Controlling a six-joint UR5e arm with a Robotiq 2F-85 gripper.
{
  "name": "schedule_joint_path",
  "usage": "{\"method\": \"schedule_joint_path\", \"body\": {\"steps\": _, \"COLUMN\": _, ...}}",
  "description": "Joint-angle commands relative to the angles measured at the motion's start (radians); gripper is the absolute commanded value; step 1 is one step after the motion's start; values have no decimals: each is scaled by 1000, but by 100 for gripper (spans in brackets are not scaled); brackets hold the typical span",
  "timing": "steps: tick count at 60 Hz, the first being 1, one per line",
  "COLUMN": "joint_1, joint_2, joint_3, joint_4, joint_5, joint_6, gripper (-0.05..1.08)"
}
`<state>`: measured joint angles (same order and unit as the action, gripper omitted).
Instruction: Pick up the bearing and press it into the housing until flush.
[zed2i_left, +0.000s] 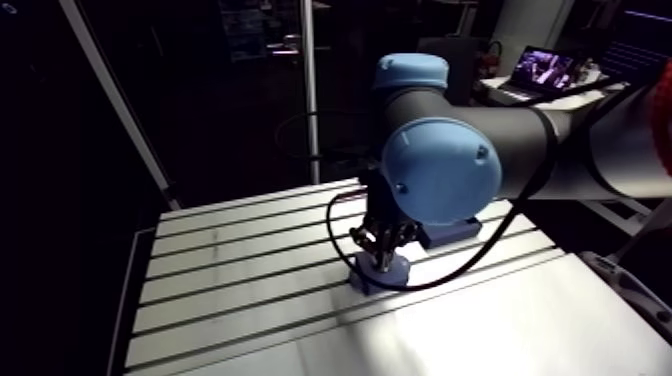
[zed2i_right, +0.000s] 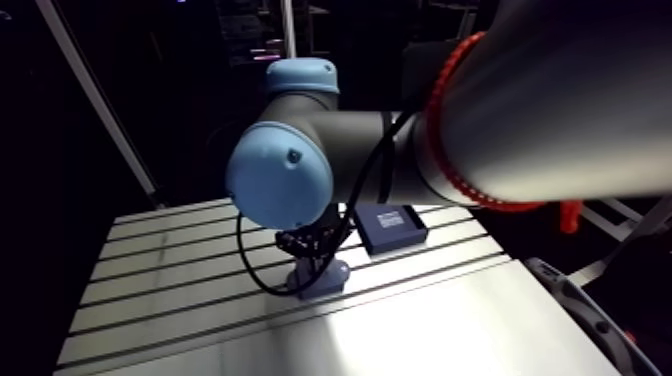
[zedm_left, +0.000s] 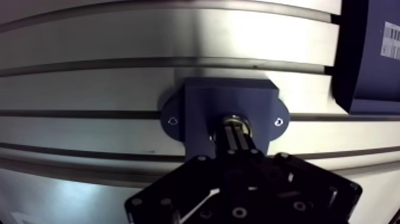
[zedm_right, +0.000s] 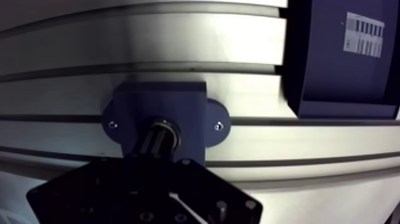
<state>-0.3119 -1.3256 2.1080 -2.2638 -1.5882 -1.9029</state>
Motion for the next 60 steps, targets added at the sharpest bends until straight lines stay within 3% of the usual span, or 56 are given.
{"method": "schedule_joint_path", "body": {"steps": 1, "joint_1": -1, "joint_2": 4, "joint_3": -1, "joint_4": 0, "joint_5": 0, "joint_6": -2, "gripper": 98}}
{"method": "schedule_joint_path", "body": {"steps": 60, "joint_1": -1, "joint_2": 10, "joint_3": 2, "joint_4": -1, "joint_5": 0, "joint_6": -2, "gripper": 98}}
